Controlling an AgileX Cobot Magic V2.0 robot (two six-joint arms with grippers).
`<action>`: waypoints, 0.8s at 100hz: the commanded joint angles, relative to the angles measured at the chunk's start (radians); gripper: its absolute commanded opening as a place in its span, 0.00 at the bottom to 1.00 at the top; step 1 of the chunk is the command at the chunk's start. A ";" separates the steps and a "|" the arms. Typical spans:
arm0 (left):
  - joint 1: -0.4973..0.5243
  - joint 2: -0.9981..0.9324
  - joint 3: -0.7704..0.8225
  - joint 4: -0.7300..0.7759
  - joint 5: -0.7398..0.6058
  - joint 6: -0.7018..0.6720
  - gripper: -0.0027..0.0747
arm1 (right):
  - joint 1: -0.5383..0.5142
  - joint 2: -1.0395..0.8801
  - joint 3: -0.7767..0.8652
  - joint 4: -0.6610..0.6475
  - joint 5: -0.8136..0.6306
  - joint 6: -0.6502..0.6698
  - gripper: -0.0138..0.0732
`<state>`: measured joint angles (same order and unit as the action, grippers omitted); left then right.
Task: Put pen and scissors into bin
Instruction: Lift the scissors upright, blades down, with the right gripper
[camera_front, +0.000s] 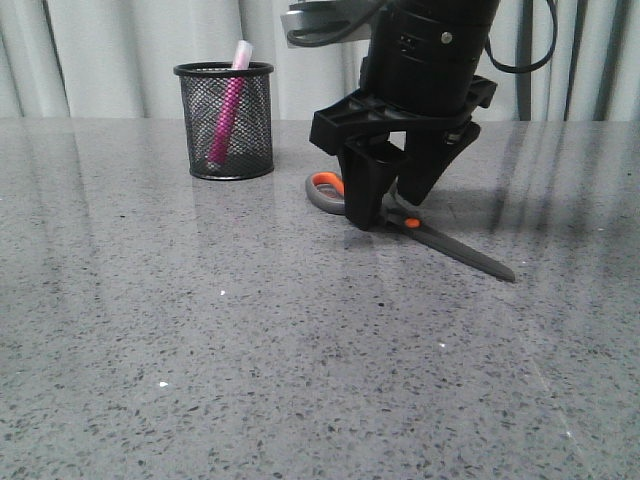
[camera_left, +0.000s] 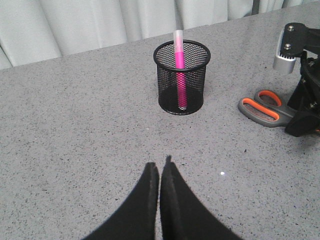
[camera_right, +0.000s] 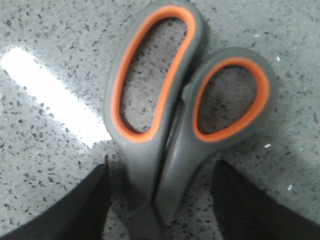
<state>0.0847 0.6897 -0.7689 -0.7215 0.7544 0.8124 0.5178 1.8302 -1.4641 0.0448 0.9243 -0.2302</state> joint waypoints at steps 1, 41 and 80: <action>0.003 -0.003 -0.027 -0.041 -0.051 -0.012 0.01 | 0.002 -0.030 -0.019 -0.013 -0.004 -0.005 0.49; 0.003 -0.003 -0.027 -0.041 -0.051 -0.012 0.01 | 0.002 -0.034 -0.019 -0.006 0.033 -0.005 0.07; 0.003 -0.003 -0.027 -0.041 -0.051 -0.012 0.01 | 0.000 -0.239 0.005 0.114 -0.187 -0.005 0.07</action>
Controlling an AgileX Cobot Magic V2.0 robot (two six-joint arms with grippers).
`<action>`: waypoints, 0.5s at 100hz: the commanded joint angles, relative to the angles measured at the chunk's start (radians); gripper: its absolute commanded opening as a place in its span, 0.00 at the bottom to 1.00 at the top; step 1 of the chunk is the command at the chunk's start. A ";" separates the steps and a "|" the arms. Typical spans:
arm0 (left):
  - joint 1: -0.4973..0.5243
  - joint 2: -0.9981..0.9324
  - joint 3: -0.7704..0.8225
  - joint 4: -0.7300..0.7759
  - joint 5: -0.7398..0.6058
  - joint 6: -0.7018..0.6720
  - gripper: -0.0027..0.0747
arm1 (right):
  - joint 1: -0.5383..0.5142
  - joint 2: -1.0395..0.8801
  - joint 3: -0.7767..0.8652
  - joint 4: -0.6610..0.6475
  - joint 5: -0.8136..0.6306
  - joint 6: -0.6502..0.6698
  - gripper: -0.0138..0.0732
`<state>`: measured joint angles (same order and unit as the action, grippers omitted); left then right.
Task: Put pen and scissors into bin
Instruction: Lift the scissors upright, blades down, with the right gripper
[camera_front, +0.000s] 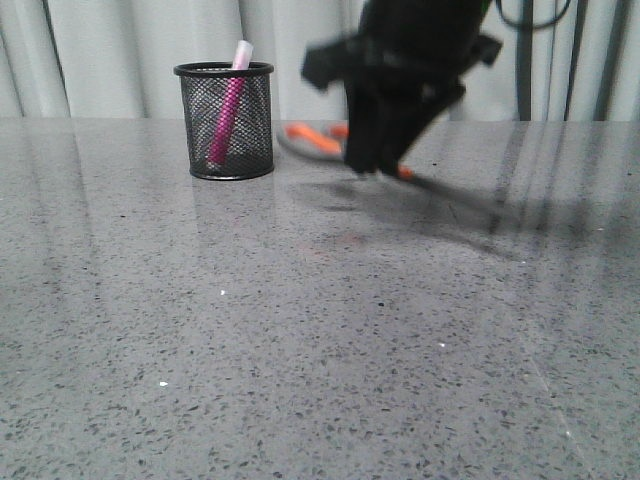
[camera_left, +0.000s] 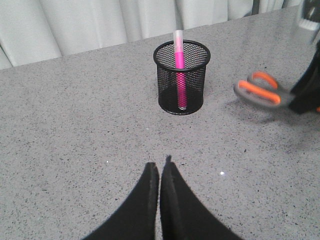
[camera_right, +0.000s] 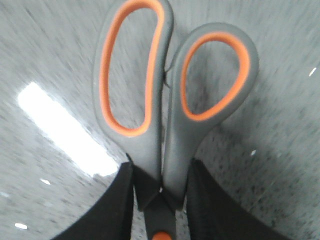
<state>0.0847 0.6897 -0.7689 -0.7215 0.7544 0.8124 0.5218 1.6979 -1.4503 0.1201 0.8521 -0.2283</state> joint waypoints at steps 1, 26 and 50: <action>0.003 -0.003 -0.027 -0.041 -0.051 -0.012 0.01 | -0.004 -0.112 -0.004 0.041 -0.132 -0.007 0.07; 0.003 -0.003 -0.027 -0.043 -0.051 -0.012 0.01 | -0.004 -0.246 0.101 0.130 -0.536 -0.007 0.07; 0.003 -0.003 -0.027 -0.049 -0.042 -0.012 0.01 | -0.002 -0.221 0.117 0.210 -0.907 -0.007 0.07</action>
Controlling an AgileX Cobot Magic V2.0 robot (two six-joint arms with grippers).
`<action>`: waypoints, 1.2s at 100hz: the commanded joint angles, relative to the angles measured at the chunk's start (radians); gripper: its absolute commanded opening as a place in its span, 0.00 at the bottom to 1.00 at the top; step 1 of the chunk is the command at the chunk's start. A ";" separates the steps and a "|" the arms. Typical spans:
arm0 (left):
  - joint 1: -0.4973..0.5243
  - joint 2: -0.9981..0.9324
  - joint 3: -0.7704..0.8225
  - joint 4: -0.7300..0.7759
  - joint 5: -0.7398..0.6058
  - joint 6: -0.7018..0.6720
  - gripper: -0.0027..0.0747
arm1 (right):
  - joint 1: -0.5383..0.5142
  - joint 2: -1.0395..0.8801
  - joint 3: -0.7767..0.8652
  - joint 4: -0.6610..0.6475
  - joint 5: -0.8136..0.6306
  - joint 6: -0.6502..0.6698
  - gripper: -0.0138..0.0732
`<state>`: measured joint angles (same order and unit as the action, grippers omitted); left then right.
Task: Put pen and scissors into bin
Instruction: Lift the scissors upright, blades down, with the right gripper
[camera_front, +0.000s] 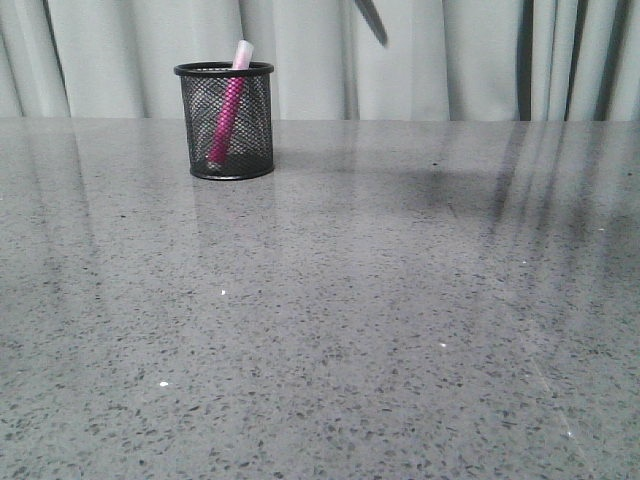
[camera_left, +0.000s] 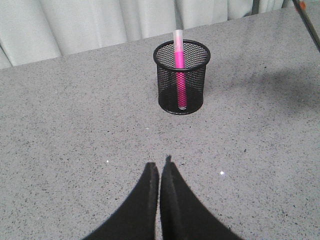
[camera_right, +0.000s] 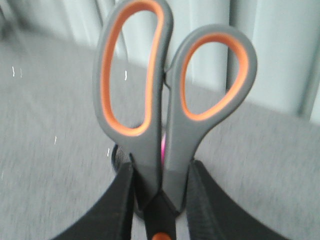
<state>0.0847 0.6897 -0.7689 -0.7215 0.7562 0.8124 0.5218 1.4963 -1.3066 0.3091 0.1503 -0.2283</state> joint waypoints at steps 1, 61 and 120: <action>0.003 -0.003 -0.027 -0.049 -0.044 -0.012 0.01 | -0.002 -0.018 -0.027 0.021 -0.219 -0.007 0.07; 0.003 -0.003 -0.027 -0.049 -0.044 -0.012 0.01 | 0.126 0.190 -0.029 0.037 -0.764 -0.007 0.07; 0.003 -0.003 -0.027 -0.049 -0.031 -0.012 0.01 | 0.143 0.343 -0.214 0.031 -0.787 -0.007 0.07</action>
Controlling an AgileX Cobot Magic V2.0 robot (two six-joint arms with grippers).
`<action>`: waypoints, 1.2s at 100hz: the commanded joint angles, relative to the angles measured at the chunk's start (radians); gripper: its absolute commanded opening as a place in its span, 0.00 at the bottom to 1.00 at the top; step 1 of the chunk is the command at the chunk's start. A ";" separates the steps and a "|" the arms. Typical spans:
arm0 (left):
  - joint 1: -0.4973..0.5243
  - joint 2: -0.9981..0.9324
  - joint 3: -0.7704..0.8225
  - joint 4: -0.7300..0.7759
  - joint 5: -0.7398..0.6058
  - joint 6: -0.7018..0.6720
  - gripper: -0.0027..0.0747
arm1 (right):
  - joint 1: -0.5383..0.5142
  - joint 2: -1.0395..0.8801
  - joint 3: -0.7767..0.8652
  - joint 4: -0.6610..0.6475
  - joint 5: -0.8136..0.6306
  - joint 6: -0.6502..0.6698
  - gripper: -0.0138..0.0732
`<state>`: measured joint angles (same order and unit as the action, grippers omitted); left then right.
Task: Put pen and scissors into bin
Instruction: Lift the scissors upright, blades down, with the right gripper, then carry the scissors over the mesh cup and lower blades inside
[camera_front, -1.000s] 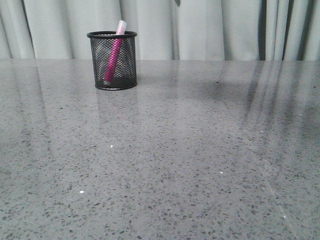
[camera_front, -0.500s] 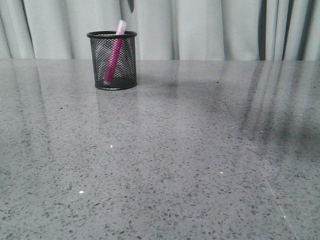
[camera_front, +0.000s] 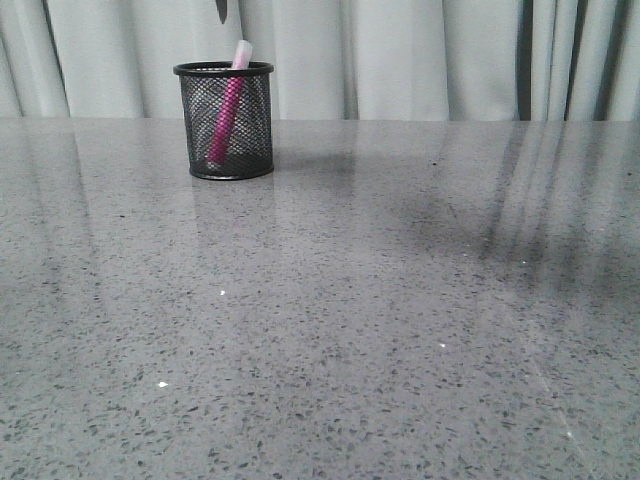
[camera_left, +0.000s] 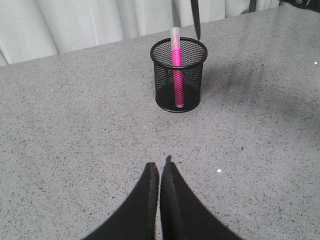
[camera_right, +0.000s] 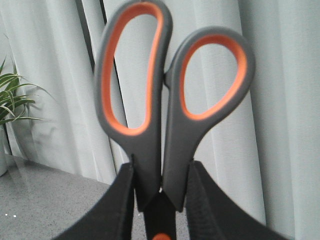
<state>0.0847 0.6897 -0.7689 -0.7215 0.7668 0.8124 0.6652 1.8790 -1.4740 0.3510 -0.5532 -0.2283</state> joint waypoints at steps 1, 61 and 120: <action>0.003 -0.003 -0.027 -0.049 -0.040 -0.012 0.01 | -0.001 -0.039 -0.047 -0.011 -0.083 -0.007 0.07; 0.003 -0.003 -0.027 -0.049 -0.040 -0.012 0.01 | -0.010 0.017 -0.047 -0.011 -0.110 -0.029 0.07; 0.003 -0.003 -0.027 -0.049 -0.040 -0.012 0.01 | -0.010 0.042 -0.047 -0.011 -0.131 -0.082 0.07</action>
<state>0.0847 0.6897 -0.7689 -0.7222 0.7707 0.8124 0.6612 1.9776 -1.4835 0.3510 -0.5896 -0.2979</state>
